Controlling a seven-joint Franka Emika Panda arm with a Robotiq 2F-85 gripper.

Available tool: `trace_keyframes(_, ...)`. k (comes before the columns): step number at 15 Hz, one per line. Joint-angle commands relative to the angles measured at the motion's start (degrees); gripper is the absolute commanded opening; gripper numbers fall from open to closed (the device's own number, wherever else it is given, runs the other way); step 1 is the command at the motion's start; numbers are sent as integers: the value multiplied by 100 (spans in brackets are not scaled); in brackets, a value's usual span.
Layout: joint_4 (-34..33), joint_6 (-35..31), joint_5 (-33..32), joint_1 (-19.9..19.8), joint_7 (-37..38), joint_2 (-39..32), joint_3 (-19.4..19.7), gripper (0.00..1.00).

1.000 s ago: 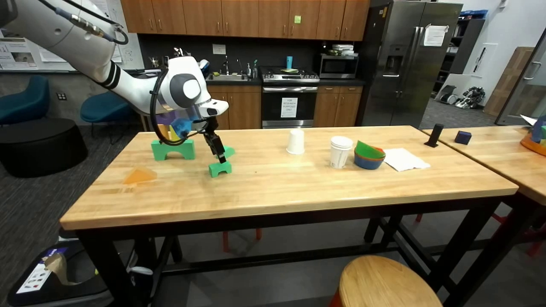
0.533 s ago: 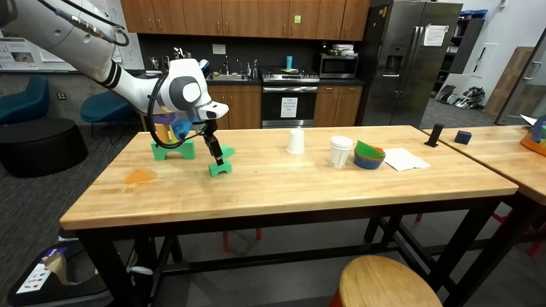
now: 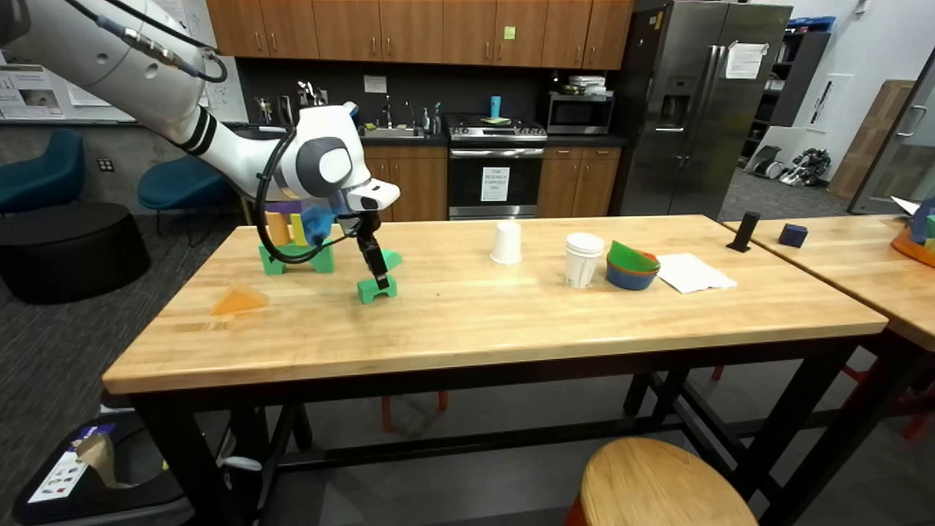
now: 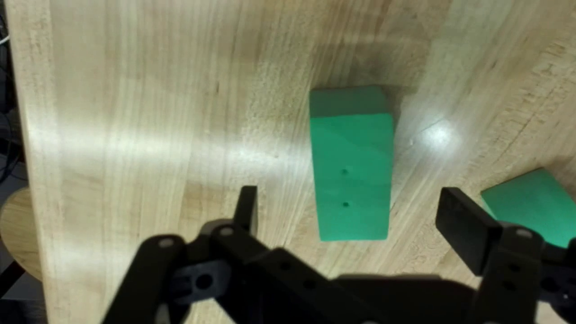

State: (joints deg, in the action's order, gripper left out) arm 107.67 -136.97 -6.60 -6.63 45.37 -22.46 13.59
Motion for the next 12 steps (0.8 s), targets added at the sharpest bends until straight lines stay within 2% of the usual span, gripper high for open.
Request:
trace_keyframes(1,108,-37,-20,77,24,34,111,100)
trace_keyframes(3,135,-65,-126,142,17,5,115,100)
trace_keyframes(4,139,-61,-153,163,-19,-7,98,75)
trace_keyframes(5,140,-74,-254,220,59,-27,131,74)
trace_keyframes(7,130,-72,-348,266,66,-63,137,61)
trace_keyframes(12,180,-192,-328,274,-32,-137,121,21)
